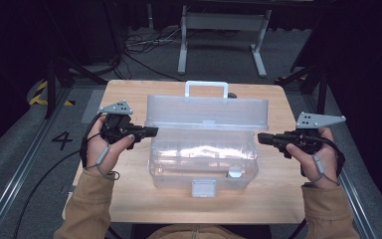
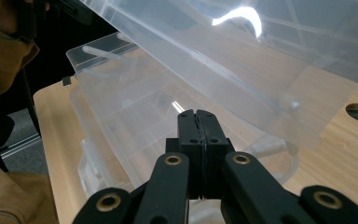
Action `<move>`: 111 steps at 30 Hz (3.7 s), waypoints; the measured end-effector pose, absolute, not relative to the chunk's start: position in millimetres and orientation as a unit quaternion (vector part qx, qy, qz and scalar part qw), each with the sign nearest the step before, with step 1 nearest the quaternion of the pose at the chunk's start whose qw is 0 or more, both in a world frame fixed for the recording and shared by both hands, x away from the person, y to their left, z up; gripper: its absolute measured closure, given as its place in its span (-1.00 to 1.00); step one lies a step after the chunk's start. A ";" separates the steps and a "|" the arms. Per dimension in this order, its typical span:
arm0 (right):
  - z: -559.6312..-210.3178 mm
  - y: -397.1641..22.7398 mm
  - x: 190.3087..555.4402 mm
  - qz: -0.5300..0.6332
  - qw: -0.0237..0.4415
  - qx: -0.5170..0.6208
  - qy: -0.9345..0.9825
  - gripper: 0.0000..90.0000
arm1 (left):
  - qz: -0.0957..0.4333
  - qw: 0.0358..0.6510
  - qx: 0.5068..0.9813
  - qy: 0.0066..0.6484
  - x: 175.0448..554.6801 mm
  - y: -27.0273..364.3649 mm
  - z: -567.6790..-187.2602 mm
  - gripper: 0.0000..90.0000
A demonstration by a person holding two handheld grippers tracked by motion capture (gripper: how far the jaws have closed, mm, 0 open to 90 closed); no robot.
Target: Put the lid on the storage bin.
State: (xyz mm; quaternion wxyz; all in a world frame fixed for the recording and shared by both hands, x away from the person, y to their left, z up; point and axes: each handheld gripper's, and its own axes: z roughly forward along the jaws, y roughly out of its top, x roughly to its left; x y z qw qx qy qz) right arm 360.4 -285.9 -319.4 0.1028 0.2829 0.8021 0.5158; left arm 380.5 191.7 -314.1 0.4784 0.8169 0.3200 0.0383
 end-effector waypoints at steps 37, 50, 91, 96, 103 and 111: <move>-323.2 -285.0 359.9 0.460 0.061 0.302 0.832 1.00 | 0.002 0.403 0.865 0.301 370.5 187.2 -314.5 0.96; -324.9 -281.9 358.9 0.433 0.043 0.303 0.848 1.00 | -0.012 0.378 0.879 0.292 367.5 184.8 -315.5 0.96; -332.0 -277.1 354.3 0.343 0.014 0.299 0.890 1.00 | -0.054 0.300 0.914 0.269 360.8 180.2 -324.0 0.94; -333.2 -276.3 354.1 0.334 0.008 0.297 0.895 1.00 | -0.057 0.290 0.919 0.262 361.0 179.0 -325.8 0.94; -335.1 -274.6 353.9 0.319 0.004 0.294 0.901 1.00 | -0.064 0.276 0.924 0.257 361.0 177.4 -328.4 0.98; -337.0 -272.8 353.8 0.308 0.002 0.289 0.906 1.00 | -0.069 0.269 0.927 0.254 360.0 176.6 -329.3 0.99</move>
